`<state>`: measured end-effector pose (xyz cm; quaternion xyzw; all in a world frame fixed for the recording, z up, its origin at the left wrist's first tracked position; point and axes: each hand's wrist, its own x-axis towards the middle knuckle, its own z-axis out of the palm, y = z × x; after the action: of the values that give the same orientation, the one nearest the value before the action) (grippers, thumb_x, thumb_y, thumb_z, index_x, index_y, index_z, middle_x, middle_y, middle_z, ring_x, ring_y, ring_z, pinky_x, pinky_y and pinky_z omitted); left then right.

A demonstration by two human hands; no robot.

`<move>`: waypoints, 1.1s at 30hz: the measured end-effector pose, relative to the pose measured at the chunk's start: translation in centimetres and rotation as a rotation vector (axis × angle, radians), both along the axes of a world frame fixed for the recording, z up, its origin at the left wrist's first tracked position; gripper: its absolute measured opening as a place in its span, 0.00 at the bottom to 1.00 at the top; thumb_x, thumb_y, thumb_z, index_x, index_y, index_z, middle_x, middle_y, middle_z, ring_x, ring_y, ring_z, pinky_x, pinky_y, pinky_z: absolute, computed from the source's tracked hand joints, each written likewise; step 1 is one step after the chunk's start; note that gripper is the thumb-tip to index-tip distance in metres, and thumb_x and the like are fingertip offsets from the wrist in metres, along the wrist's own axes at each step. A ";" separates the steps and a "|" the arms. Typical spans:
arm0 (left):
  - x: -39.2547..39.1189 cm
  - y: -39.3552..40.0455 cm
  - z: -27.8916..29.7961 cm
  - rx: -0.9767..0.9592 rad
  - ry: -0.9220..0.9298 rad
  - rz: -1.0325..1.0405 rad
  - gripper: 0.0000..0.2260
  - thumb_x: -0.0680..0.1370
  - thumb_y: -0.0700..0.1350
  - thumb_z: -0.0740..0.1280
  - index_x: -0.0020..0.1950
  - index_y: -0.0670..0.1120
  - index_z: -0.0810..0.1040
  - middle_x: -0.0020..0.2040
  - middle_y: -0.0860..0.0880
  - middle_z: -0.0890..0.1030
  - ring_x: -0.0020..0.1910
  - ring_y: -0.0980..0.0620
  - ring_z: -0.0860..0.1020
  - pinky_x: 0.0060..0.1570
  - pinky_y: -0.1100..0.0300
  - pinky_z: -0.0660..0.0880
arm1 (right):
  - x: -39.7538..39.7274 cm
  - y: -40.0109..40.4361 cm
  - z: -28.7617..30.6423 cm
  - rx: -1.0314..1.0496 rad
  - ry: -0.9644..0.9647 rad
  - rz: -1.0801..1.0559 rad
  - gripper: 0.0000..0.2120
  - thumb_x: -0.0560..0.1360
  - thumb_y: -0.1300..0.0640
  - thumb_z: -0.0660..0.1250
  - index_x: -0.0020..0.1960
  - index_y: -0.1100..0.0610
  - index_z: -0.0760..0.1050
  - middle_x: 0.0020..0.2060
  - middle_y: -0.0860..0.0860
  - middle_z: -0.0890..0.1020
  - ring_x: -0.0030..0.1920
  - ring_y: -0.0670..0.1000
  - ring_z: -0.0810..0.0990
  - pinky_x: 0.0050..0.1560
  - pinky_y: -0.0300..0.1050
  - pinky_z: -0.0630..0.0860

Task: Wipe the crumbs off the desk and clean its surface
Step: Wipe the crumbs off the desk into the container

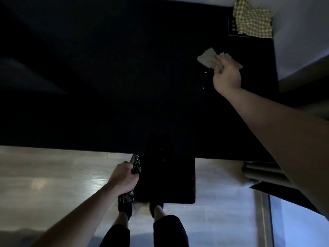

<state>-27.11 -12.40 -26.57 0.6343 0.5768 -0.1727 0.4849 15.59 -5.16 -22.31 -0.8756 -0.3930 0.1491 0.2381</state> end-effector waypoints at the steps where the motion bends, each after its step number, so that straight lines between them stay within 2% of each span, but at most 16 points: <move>1: 0.1 0.0 0.0 0.005 0.004 -0.003 0.17 0.73 0.39 0.67 0.26 0.47 0.66 0.22 0.53 0.69 0.20 0.56 0.66 0.21 0.63 0.60 | -0.1 0.3 -0.6 -0.025 -0.039 0.004 0.23 0.85 0.57 0.57 0.79 0.55 0.68 0.80 0.54 0.67 0.82 0.55 0.61 0.83 0.49 0.55; 4: 0.3 -0.1 0.0 -0.004 0.013 -0.015 0.18 0.73 0.39 0.68 0.26 0.47 0.66 0.21 0.53 0.68 0.20 0.56 0.65 0.21 0.62 0.60 | -1.3 -0.7 -1.8 -0.044 -0.145 0.052 0.25 0.83 0.56 0.58 0.80 0.52 0.67 0.80 0.52 0.67 0.82 0.56 0.61 0.83 0.54 0.55; 6: 0.4 -0.1 0.1 -0.008 0.019 -0.022 0.17 0.73 0.40 0.68 0.26 0.47 0.66 0.22 0.53 0.69 0.20 0.55 0.65 0.21 0.61 0.60 | -2.6 -2.8 -2.1 -0.040 -0.171 0.163 0.25 0.83 0.56 0.57 0.80 0.51 0.67 0.80 0.51 0.68 0.82 0.54 0.62 0.83 0.54 0.57; 10: 0.6 -0.2 0.5 -0.003 0.014 -0.028 0.18 0.73 0.40 0.69 0.26 0.47 0.65 0.23 0.53 0.69 0.21 0.55 0.66 0.22 0.61 0.61 | -7.0 -9.8 -1.4 0.045 -0.154 0.381 0.22 0.83 0.58 0.59 0.76 0.53 0.73 0.77 0.53 0.72 0.80 0.56 0.66 0.79 0.59 0.64; 15: 0.8 -0.5 0.4 -0.008 0.018 -0.053 0.18 0.73 0.40 0.68 0.26 0.47 0.65 0.23 0.53 0.69 0.21 0.54 0.65 0.23 0.61 0.60 | -16.0 -19.4 0.3 0.039 0.064 0.513 0.23 0.81 0.61 0.59 0.74 0.49 0.76 0.77 0.46 0.72 0.82 0.49 0.62 0.80 0.52 0.64; 19: 1.1 -0.6 0.2 0.023 0.056 -0.114 0.12 0.72 0.40 0.66 0.28 0.43 0.71 0.25 0.51 0.74 0.23 0.53 0.71 0.24 0.59 0.65 | -20.1 -23.6 1.8 0.071 0.266 0.614 0.23 0.80 0.63 0.60 0.71 0.51 0.79 0.76 0.43 0.73 0.80 0.45 0.66 0.79 0.45 0.66; 21: 1.3 -0.8 0.2 0.035 0.052 -0.135 0.14 0.72 0.40 0.66 0.27 0.44 0.69 0.24 0.50 0.73 0.23 0.54 0.70 0.24 0.60 0.64 | -19.3 -23.9 2.5 0.122 0.298 0.551 0.24 0.79 0.67 0.63 0.71 0.52 0.79 0.76 0.43 0.74 0.78 0.44 0.69 0.77 0.43 0.68; 25: 1.3 -1.2 -0.2 0.030 0.043 -0.118 0.16 0.72 0.39 0.67 0.27 0.46 0.65 0.24 0.51 0.70 0.20 0.56 0.66 0.22 0.61 0.61 | -12.5 -21.7 2.8 0.220 0.248 0.240 0.25 0.79 0.72 0.62 0.71 0.55 0.79 0.76 0.51 0.74 0.78 0.47 0.70 0.77 0.42 0.66; 28: 1.0 -1.5 -0.4 0.011 0.045 -0.102 0.14 0.71 0.40 0.68 0.28 0.46 0.67 0.25 0.52 0.72 0.21 0.55 0.68 0.22 0.61 0.62 | -5.1 -20.0 2.7 0.208 0.051 0.068 0.22 0.80 0.71 0.62 0.71 0.58 0.78 0.75 0.52 0.75 0.78 0.48 0.70 0.78 0.39 0.64; 30: 0.9 -1.6 -0.5 0.017 0.049 -0.109 0.14 0.71 0.40 0.68 0.29 0.46 0.67 0.26 0.51 0.72 0.22 0.54 0.69 0.23 0.60 0.63 | -0.1 -19.3 1.6 0.145 -0.085 0.005 0.20 0.80 0.68 0.61 0.70 0.59 0.79 0.73 0.55 0.77 0.77 0.53 0.72 0.79 0.43 0.64; 33: 1.0 -1.9 -0.7 0.027 0.056 -0.108 0.12 0.70 0.40 0.67 0.30 0.46 0.67 0.27 0.51 0.72 0.24 0.53 0.69 0.23 0.60 0.62 | 4.4 -18.7 0.1 0.000 -0.135 -0.086 0.22 0.81 0.58 0.57 0.71 0.60 0.77 0.73 0.59 0.76 0.78 0.59 0.70 0.81 0.54 0.60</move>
<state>-26.14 -14.27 -27.27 0.6660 0.5573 -0.2083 0.4500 19.98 -23.91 -22.20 -0.8998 -0.3702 0.0793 0.2171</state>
